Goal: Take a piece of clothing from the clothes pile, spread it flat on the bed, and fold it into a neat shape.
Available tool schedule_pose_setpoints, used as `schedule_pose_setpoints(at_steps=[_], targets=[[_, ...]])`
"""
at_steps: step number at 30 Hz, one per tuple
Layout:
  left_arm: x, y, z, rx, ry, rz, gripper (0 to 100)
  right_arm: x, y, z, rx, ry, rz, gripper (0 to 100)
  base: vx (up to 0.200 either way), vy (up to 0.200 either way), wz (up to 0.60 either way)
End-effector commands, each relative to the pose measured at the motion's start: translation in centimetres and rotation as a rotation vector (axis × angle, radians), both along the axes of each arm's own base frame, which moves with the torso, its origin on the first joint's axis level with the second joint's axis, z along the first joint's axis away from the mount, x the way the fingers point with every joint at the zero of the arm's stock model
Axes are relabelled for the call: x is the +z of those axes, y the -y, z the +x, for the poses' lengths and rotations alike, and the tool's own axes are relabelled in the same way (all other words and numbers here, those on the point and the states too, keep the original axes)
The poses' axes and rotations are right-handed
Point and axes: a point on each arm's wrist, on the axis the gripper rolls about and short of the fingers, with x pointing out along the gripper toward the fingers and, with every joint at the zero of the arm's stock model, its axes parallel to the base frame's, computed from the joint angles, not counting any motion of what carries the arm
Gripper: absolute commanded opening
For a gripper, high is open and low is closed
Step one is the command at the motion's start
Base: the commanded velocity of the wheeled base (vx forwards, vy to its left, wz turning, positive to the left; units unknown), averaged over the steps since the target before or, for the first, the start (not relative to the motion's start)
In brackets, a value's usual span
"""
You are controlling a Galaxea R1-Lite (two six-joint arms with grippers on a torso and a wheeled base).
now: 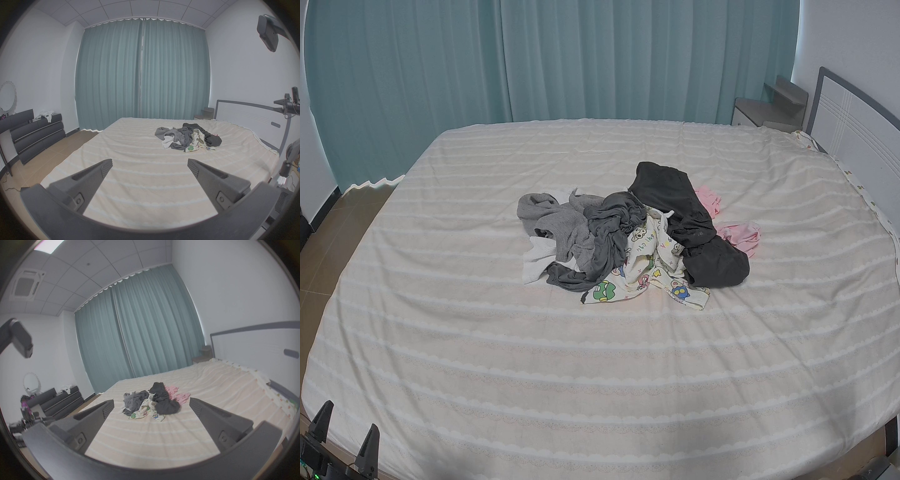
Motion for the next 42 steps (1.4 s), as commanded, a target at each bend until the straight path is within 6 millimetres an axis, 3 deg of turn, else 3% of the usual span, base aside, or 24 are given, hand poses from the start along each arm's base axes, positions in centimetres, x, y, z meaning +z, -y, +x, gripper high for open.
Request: schedule_pose_setpoints(at_steps=[1, 2, 3, 7, 13, 19, 21, 24, 32, 42], targets=[[-0.4, 0.0, 0.1, -0.005, -0.009, 0.007, 100, -3.5, -7.6, 26.9, 0.294, -0.65, 0.249, 100, 0.0, 0.0, 0.0], [-0.4, 0.0, 0.1, -0.005, -0.009, 0.007, 100, -3.5, -7.6, 26.9, 0.294, -0.65, 0.249, 100, 0.0, 0.0, 0.0], [-0.4, 0.0, 0.1, -0.005, -0.009, 0.007, 100, -4.4, -8.5, 29.0, 0.291, -0.679, 0.264, 100, 0.0, 0.0, 0.0], [-0.4, 0.0, 0.1, -0.003, -0.009, 0.007, 100, -6.1, -10.2, 32.6, 0.254, -0.727, 0.318, 100, 0.0, 0.0, 0.0], [-0.4, 0.0, 0.1, -0.002, -0.009, 0.02, 100, -9.7, -13.2, 36.7, 0.198, -0.769, 0.295, 100, 0.0, 0.0, 0.0], [-0.4, 0.0, 0.1, -0.002, -0.009, 0.02, 100, -12.6, -15.7, 39.9, 0.112, -0.78, 0.253, 100, 0.0, 0.0, 0.0], [-0.4, 0.0, 0.1, -0.002, -0.009, 0.02, 100, -12.6, -15.7, 39.9, 0.112, -0.78, 0.253, 100, 0.0, 0.0, 0.0], [-0.4, 0.0, 0.1, -0.002, -0.009, 0.02, 100, -13.5, -17.5, 42.2, 0.063, -0.807, 0.223, 100, 0.0, 0.0, 0.0], [-0.4, 0.0, 0.1, -0.002, -0.009, 0.02, 100, -16.3, -17.4, 44.0, -0.041, -0.849, 0.189, 100, 0.0, 0.0, 0.0], [-0.4, 0.0, 0.1, -0.002, -0.009, 0.02, 100, -17.1, -16.0, 44.3, -0.091, -0.892, 0.179, 100, 0.0, 0.0, 0.0]])
